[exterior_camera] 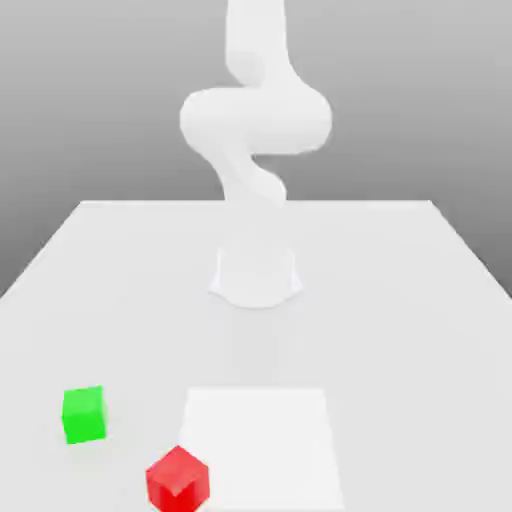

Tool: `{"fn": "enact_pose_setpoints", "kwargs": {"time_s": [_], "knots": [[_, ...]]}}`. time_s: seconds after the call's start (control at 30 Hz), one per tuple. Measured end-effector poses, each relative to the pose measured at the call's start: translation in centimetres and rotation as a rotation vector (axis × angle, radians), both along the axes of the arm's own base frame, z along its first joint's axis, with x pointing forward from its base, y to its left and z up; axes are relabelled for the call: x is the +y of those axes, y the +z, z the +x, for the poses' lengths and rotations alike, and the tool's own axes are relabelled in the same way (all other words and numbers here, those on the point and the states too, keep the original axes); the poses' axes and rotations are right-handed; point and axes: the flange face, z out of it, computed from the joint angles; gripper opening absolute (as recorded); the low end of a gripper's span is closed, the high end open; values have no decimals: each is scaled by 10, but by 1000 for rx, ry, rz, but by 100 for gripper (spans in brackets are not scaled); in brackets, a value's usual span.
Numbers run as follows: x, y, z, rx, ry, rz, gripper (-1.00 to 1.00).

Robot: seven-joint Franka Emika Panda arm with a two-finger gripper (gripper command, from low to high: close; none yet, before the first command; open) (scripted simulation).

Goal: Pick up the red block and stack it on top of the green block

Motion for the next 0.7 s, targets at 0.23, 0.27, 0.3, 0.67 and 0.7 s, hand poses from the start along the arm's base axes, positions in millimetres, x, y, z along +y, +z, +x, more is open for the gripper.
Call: {"fn": "enact_pose_setpoints", "kwargs": {"time_s": [0.23, 0.27, 0.3, 0.67, 0.7], "knots": [[-22, -114, 77, 194, -163, 51, 0], [-25, -131, 85, 221, -186, 60, 0], [-29, -148, 92, 247, -209, 68, 0], [-75, -352, 124, 534, -463, 181, 0], [-76, -371, 123, 560, -483, 192, 0]]}}
